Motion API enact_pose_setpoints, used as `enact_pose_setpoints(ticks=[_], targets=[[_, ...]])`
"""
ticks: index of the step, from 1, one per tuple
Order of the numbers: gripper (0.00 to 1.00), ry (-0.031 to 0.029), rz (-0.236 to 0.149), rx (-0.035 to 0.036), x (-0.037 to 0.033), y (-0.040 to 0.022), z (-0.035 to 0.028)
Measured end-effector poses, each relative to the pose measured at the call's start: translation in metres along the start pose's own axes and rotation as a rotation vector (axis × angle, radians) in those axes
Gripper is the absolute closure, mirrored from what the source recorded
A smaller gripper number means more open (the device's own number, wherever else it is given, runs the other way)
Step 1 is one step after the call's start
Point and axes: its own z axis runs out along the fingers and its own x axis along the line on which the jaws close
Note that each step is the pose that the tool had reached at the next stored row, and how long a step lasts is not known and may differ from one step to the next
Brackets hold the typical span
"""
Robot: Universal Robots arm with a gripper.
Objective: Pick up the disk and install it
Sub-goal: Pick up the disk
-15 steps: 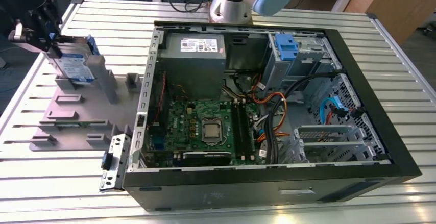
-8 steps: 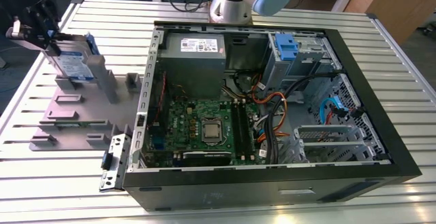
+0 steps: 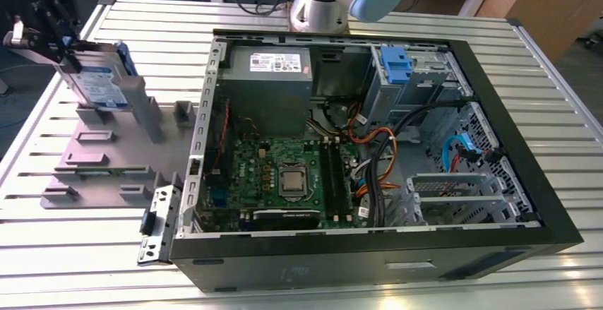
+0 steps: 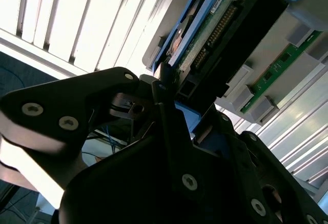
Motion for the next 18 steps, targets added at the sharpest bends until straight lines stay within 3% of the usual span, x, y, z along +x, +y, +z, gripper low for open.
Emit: enact_pose_setpoints(ticks=[9, 18], targets=[[0.63, 0.0000, 0.000, 0.0000, -0.0008, 0.0005, -0.0099], [0.63, -0.0001, 0.000, 0.0001, -0.0012, 0.0006, -0.0142]])
